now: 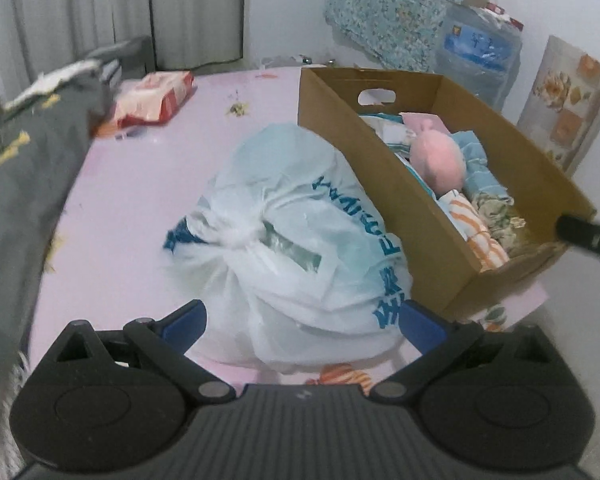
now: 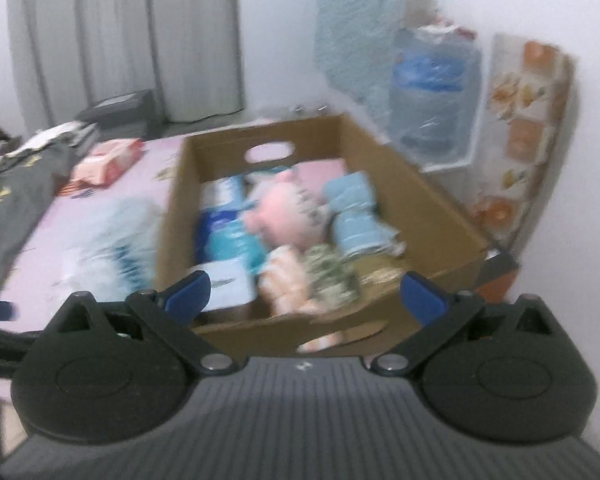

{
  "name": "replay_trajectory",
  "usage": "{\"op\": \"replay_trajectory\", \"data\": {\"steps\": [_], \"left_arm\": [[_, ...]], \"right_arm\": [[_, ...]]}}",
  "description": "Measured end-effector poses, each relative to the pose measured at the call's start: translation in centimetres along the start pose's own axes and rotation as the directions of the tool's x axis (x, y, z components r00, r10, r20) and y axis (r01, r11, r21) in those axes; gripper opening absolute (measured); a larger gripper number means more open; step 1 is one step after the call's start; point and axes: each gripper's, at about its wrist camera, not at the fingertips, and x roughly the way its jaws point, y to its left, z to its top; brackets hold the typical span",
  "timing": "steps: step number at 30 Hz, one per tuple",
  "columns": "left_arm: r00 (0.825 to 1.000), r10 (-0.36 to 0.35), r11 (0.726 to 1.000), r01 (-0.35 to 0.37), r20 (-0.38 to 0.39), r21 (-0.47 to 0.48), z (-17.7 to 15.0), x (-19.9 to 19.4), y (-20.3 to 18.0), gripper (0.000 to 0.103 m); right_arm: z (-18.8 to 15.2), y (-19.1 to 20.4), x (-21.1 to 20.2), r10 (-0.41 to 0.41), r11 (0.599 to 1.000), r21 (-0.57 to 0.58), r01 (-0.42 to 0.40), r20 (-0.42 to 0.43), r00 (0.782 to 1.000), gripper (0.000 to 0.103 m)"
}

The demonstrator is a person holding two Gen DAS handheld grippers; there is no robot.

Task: Organize soft objects
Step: 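Withdraw both open tools back from the box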

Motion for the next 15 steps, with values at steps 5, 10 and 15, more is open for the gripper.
{"op": "replay_trajectory", "data": {"steps": [5,10,15], "left_arm": [[0.999,0.028,0.999,-0.027,0.018,-0.023,-0.3,-0.8,-0.1,0.103],[0.998,0.05,0.998,-0.048,0.038,-0.045,-0.2,-1.3,-0.2,0.103],[0.997,0.059,0.997,-0.057,0.042,-0.046,-0.3,-1.4,-0.4,0.103]], "right_arm": [[-1.1,2.5,0.4,0.116,0.993,0.008,-0.116,-0.094,0.989,0.102],[-1.6,4.5,0.8,0.145,0.988,-0.023,-0.15,-0.141,0.979,0.102],[-1.8,4.6,0.8,0.166,0.986,-0.005,-0.169,-0.163,0.972,0.102]]}}
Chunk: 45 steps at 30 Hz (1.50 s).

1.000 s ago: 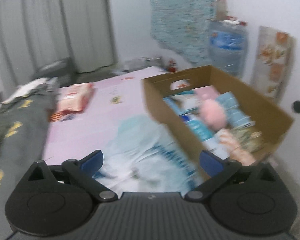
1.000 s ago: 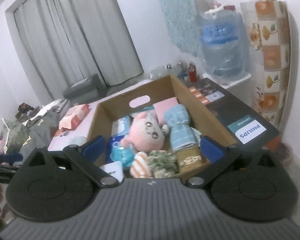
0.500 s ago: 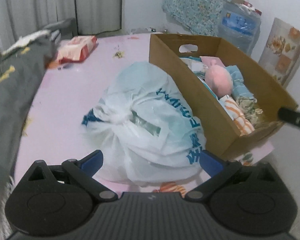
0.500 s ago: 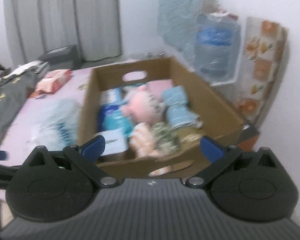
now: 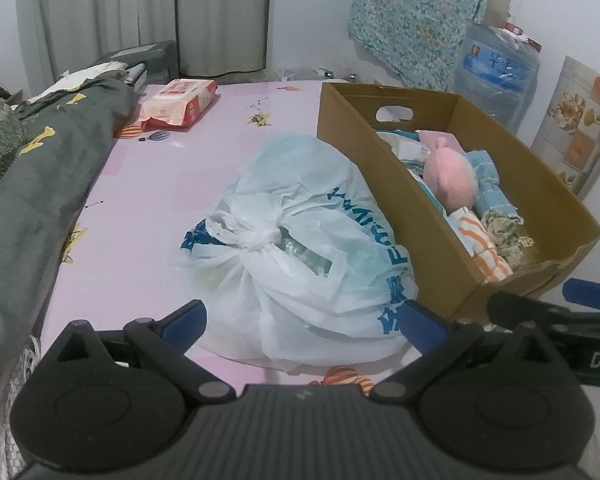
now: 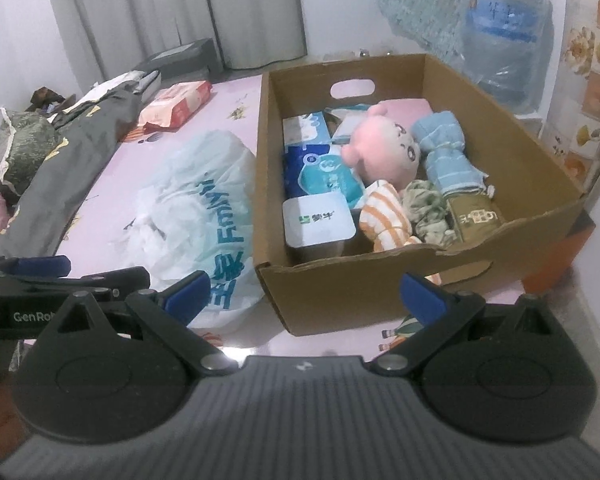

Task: Organize soft objects

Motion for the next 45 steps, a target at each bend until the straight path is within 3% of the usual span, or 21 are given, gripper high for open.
{"op": "replay_trajectory", "data": {"steps": [45], "left_arm": [[1.0,0.012,1.0,-0.012,-0.017,-0.018,0.2,0.8,0.0,0.102]], "right_arm": [[0.5,-0.8,1.5,-0.001,1.0,0.017,0.002,-0.03,1.0,0.102]]}}
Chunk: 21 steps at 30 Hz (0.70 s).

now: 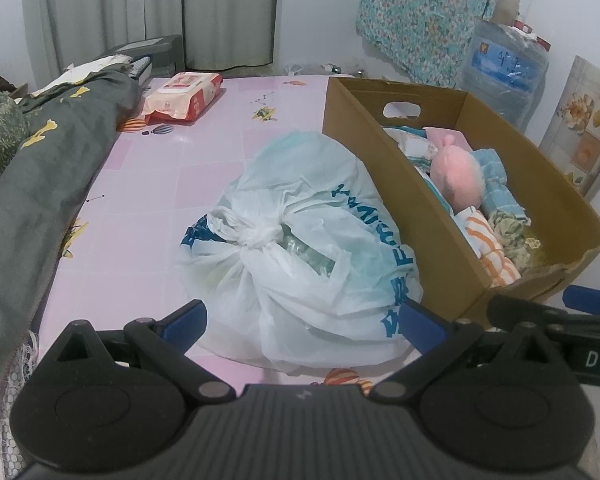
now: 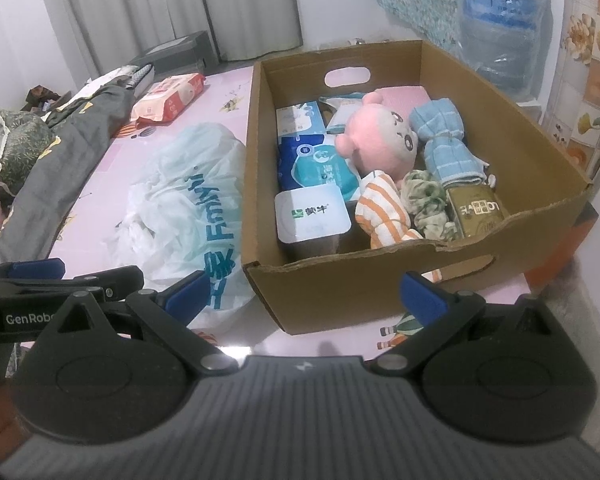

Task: Organize soft objects

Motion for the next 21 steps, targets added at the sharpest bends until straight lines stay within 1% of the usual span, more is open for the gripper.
{"op": "replay_trajectory", "data": {"steps": [21], "left_arm": [[1.0,0.005,1.0,-0.005,-0.003,0.002,-0.04,0.12,-0.09,0.102]], "right_arm": [[-0.16,0.0,0.15,0.0,1.0,0.005,0.0,-0.003,1.0,0.102]]}}
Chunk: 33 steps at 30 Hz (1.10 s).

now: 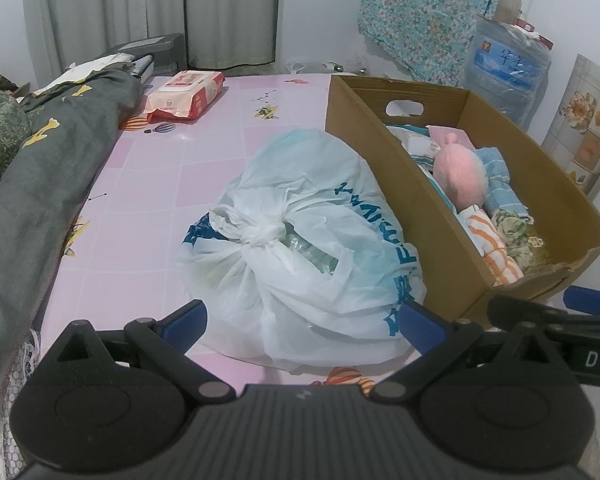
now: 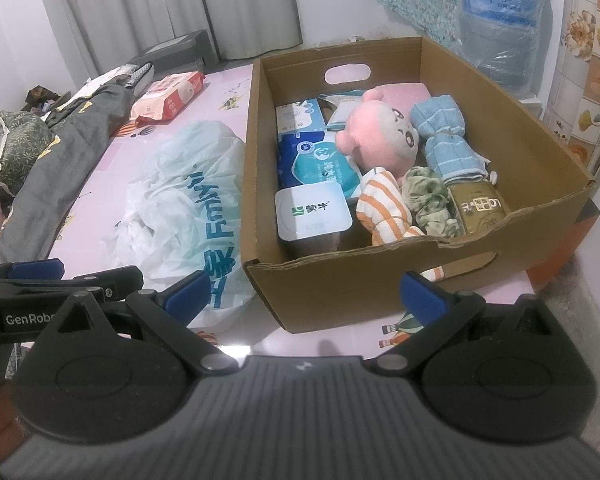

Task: Organize soft objects

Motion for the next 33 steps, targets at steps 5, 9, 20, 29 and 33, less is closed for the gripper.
{"op": "replay_trajectory", "data": {"steps": [5,9,20,29,33], "left_arm": [[1.0,0.0,1.0,0.0,-0.001,0.0,-0.01,0.01,0.0,0.102],[1.0,0.0,1.0,0.0,0.0,-0.001,0.03,0.01,0.01,0.102],[1.0,0.002,1.0,-0.002,0.001,-0.001,0.06,0.0,0.07,0.102],[1.0,0.003,1.0,-0.003,0.001,-0.003,0.1,-0.04,0.01,0.102],[1.0,0.003,1.0,-0.003,-0.001,-0.005,0.12,-0.08,0.0,0.102]], "right_arm": [[0.02,-0.01,0.02,0.001,1.0,0.001,-0.001,-0.001,1.0,0.102],[0.05,-0.04,0.04,0.001,1.0,0.001,-0.001,-0.001,1.0,0.102],[0.0,0.05,0.03,0.002,1.0,0.0,-0.002,0.0,1.0,0.102],[0.2,0.03,0.04,0.006,1.0,0.003,-0.006,0.001,1.0,0.102],[0.18,0.02,0.04,0.007,1.0,0.003,-0.007,0.0,1.0,0.102]]}}
